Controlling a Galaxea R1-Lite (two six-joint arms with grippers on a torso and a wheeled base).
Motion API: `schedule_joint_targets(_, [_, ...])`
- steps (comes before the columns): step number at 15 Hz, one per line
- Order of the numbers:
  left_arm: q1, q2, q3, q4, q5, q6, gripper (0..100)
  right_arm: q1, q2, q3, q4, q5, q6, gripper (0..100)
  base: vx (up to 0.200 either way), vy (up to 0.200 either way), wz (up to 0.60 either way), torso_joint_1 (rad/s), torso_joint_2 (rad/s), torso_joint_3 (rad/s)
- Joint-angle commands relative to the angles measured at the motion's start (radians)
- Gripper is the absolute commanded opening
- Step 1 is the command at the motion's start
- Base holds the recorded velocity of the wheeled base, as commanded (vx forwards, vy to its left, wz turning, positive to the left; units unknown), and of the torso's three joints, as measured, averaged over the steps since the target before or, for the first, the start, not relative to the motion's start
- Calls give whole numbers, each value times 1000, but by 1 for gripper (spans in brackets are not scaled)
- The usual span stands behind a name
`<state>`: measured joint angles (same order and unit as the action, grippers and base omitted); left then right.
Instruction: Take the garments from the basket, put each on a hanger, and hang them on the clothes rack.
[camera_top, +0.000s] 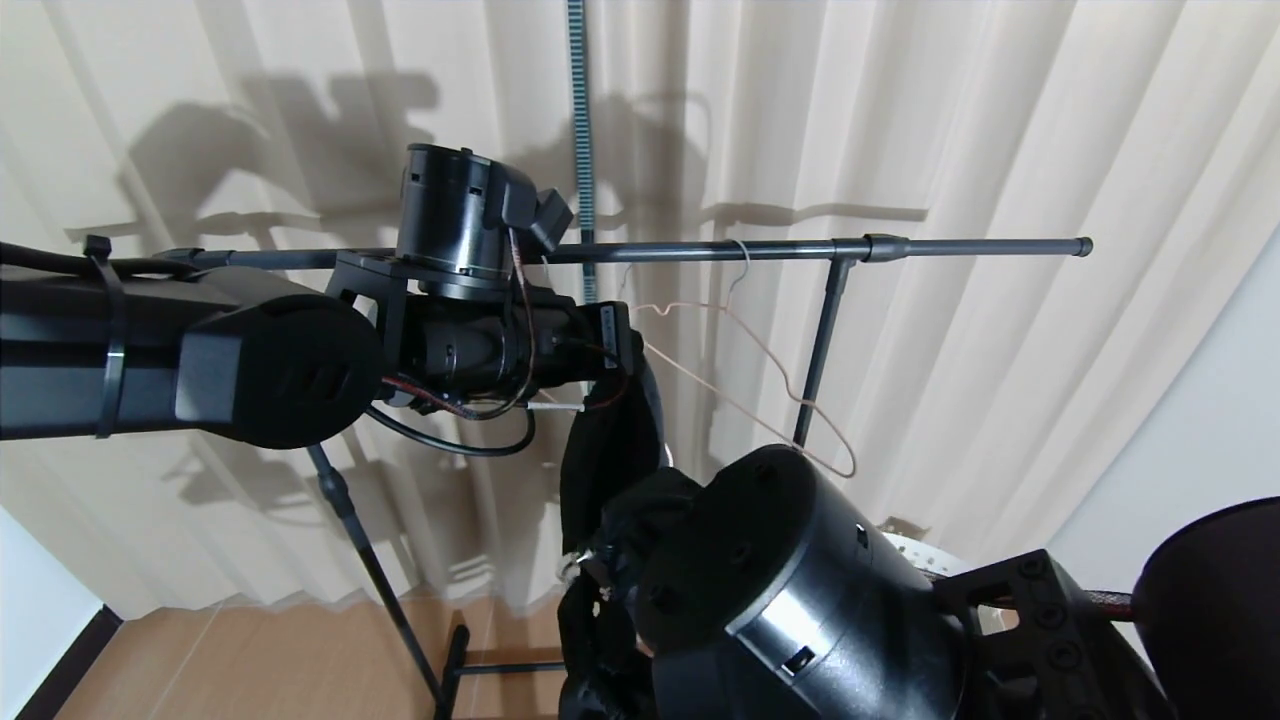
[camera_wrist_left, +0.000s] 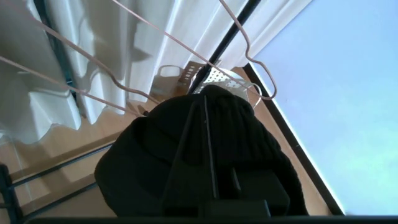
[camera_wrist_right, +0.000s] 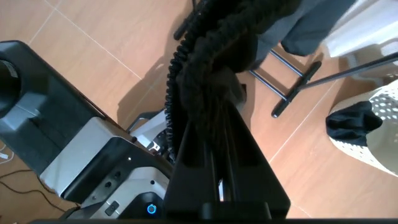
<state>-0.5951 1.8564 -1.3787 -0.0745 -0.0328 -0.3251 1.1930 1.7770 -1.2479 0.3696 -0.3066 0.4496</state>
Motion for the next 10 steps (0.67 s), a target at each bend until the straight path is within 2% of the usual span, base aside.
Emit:
schedule_joint_targets(1, [1,-9,3,16,1,0,0,-62,-70,64,2,-3,-6,0,0,0,0,0,0,0])
schedule_joint_targets(3, [11,-32,4,56,1,1,0,-147,-153,125,3,-3,-49,0,0,0,0,0,0,0])
schedule_joint_targets(4, [11,-34,4,58,1,1,0,-150,-156,127,3,-3,-51,0,0,0,0,0,0,0])
schedule_joint_targets(5, [23,-62,9,94,2,6,0,-224,-217,168,3,-3,-103,0,0,0,0,0,0,0])
schedule_joint_targets(6, [29,-71,15,101,2,14,0,-242,-226,177,3,-5,-107,0,0,0,0,0,0,0])
schedule_joint_targets(7, [44,-105,43,120,2,57,0,-303,-234,189,3,-6,-112,0,0,0,0,0,0,0])
schedule_joint_targets(10, [57,-174,133,133,4,107,0,-418,-212,182,-4,-3,-123,0,0,0,0,0,0,0])
